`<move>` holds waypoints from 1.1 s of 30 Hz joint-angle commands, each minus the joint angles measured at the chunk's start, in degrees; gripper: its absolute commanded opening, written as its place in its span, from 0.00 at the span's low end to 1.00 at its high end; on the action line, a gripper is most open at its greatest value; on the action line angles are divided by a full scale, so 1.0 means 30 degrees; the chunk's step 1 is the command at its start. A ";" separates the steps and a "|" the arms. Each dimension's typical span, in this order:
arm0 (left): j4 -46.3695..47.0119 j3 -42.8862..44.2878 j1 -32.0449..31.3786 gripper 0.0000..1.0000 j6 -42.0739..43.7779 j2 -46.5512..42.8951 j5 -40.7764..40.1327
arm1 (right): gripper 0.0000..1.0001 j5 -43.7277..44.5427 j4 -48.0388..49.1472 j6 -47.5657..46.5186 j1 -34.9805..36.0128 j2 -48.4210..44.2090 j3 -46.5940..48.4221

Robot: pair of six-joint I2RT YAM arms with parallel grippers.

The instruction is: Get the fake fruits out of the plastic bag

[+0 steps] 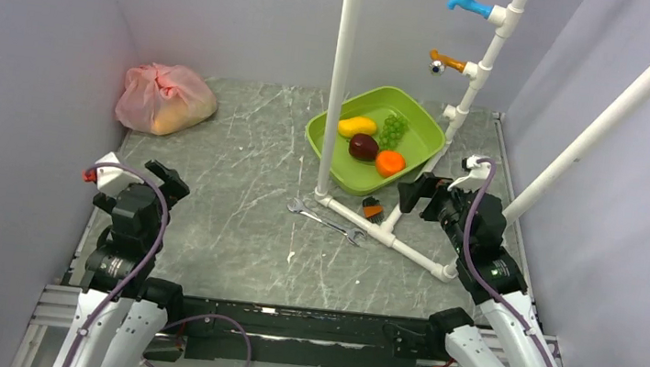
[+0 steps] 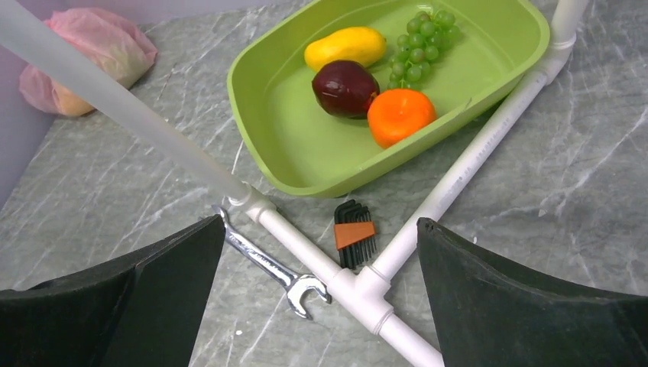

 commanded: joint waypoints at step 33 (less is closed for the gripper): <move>0.1512 0.5080 0.4806 0.99 0.2645 0.8677 1.0725 | 1.00 -0.3332 0.5013 0.0207 -0.0064 0.2630 -0.2530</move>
